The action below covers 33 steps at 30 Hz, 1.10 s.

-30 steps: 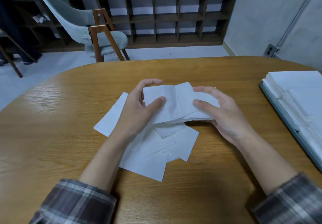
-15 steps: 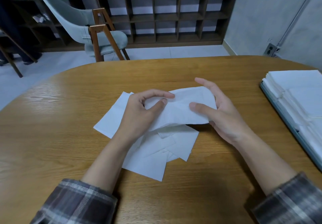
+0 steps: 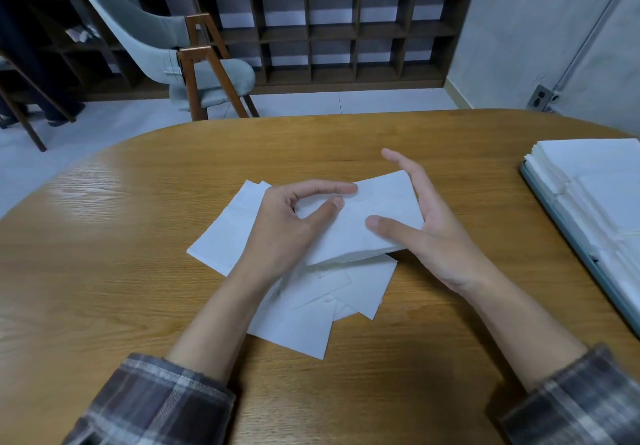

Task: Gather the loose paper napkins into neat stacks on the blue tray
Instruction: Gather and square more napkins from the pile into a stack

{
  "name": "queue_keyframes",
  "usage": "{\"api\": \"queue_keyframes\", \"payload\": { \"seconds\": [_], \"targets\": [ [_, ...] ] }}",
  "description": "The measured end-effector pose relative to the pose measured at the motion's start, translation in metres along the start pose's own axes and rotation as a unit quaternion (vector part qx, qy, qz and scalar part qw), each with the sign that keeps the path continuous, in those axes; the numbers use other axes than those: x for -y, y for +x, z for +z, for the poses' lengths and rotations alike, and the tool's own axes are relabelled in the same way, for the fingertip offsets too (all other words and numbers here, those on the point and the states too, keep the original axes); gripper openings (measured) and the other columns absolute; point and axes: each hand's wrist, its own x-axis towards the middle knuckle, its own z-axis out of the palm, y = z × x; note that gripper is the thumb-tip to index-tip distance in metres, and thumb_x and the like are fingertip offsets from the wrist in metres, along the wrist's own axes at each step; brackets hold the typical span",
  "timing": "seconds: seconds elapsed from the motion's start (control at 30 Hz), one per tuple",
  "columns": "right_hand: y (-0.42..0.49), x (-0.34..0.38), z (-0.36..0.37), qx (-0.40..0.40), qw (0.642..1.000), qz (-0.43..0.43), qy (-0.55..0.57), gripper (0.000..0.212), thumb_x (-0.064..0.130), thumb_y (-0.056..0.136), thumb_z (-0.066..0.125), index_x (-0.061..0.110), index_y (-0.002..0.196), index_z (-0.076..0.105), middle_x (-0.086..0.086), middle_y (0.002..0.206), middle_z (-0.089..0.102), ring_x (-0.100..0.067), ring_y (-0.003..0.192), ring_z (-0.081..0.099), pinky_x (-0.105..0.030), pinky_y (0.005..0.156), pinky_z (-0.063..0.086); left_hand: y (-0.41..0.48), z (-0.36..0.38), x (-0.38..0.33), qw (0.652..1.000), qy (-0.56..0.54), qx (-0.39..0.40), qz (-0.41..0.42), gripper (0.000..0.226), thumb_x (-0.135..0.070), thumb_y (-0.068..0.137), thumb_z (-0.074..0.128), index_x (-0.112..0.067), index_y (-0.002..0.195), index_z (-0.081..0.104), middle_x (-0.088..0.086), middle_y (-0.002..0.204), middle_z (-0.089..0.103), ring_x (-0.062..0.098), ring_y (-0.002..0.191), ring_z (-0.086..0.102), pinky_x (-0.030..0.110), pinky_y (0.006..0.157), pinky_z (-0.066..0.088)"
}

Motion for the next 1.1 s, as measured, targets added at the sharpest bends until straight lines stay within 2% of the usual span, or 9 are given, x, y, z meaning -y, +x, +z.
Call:
{"api": "queue_keyframes", "payload": {
  "seconds": [0.13,0.27,0.33,0.43,0.57,0.7,0.83,0.97,1.1],
  "targets": [
    [0.002,-0.003,-0.001,0.001,1.000,-0.008,-0.001,0.077,0.024,0.094,0.075,0.060,0.150,0.036,0.003,0.153,0.051,-0.023,0.136,0.054,-0.057,0.114,0.045,0.000,0.000,0.000,1.000,0.015,0.005,0.008,0.019,-0.010,0.101,0.069,-0.020,0.112,0.082,-0.014,0.111,0.079,0.005,0.108,0.073,0.021,0.089,0.056],
    [0.002,-0.002,-0.002,-0.020,0.997,-0.033,0.061,0.082,0.007,0.096,0.073,0.054,0.152,0.036,-0.006,0.147,0.057,-0.026,0.123,0.065,-0.047,0.102,0.056,0.002,0.002,0.003,0.997,0.069,-0.037,0.022,0.030,-0.026,0.099,0.073,-0.034,0.128,0.071,-0.018,0.125,0.070,-0.003,0.112,0.063,0.016,0.084,0.050],
    [0.003,-0.001,-0.006,-0.036,0.989,-0.036,0.136,0.083,0.007,0.092,0.074,0.052,0.151,0.037,-0.010,0.141,0.059,-0.030,0.123,0.065,-0.046,0.097,0.058,0.002,0.001,0.000,0.999,0.042,-0.031,-0.009,0.041,-0.035,0.097,0.073,-0.038,0.137,0.063,-0.018,0.115,0.068,-0.006,0.101,0.063,0.014,0.082,0.051],
    [0.005,-0.001,-0.011,-0.052,0.987,-0.036,0.151,0.078,0.009,0.090,0.075,0.052,0.147,0.043,-0.009,0.144,0.058,-0.029,0.128,0.063,-0.050,0.101,0.056,0.001,-0.001,-0.006,0.995,-0.080,0.010,-0.063,0.047,-0.025,0.097,0.074,-0.033,0.140,0.057,-0.005,0.107,0.080,0.011,0.097,0.076,0.030,0.082,0.063],
    [0.005,-0.006,-0.013,-0.002,0.994,-0.021,0.107,0.041,0.011,0.093,0.073,0.030,0.129,0.071,0.005,0.133,0.070,-0.023,0.128,0.064,-0.047,0.109,0.048,0.002,-0.003,0.000,1.000,-0.002,-0.012,0.001,0.049,-0.015,0.098,0.074,-0.031,0.141,0.055,-0.003,0.110,0.079,0.019,0.095,0.078,0.041,0.077,0.064],
    [0.007,-0.010,-0.011,-0.071,0.996,-0.018,-0.056,0.033,-0.002,0.098,0.066,0.023,0.115,0.078,0.020,0.120,0.075,0.005,0.125,0.061,-0.014,0.107,0.040,0.002,-0.013,0.009,0.986,0.149,0.061,0.048,0.064,-0.006,0.098,0.066,-0.042,0.146,0.044,-0.007,0.112,0.073,0.016,0.099,0.071,0.038,0.088,0.059],
    [0.010,-0.018,-0.014,-0.160,0.981,-0.014,-0.105,0.037,-0.004,0.097,0.062,0.023,0.115,0.079,0.023,0.119,0.074,0.011,0.121,0.060,-0.004,0.102,0.038,0.003,-0.027,0.010,0.947,0.288,0.143,-0.008,0.067,0.004,0.084,0.056,-0.046,0.128,0.046,-0.018,0.130,0.064,0.009,0.052,0.053,0.022,0.063,0.042],
    [0.011,-0.021,-0.014,-0.174,0.977,-0.017,-0.119,0.037,-0.003,0.097,0.061,0.023,0.116,0.078,0.023,0.121,0.074,0.012,0.122,0.059,-0.004,0.103,0.037,0.002,-0.036,0.010,0.937,0.303,0.169,-0.047,0.053,0.005,0.081,0.057,-0.039,0.110,0.060,-0.012,0.128,0.068,0.005,0.052,0.047,0.025,0.060,0.045],
    [0.011,-0.022,-0.014,-0.172,0.976,-0.019,-0.130,0.036,-0.001,0.097,0.061,0.024,0.117,0.078,0.025,0.121,0.073,0.013,0.122,0.058,-0.004,0.104,0.038,0.005,-0.039,0.013,0.934,0.305,0.179,-0.047,0.037,-0.002,0.083,0.070,-0.036,0.099,0.068,-0.028,0.135,0.063,0.015,0.063,0.053,0.022,0.063,0.046]
  ]
}}
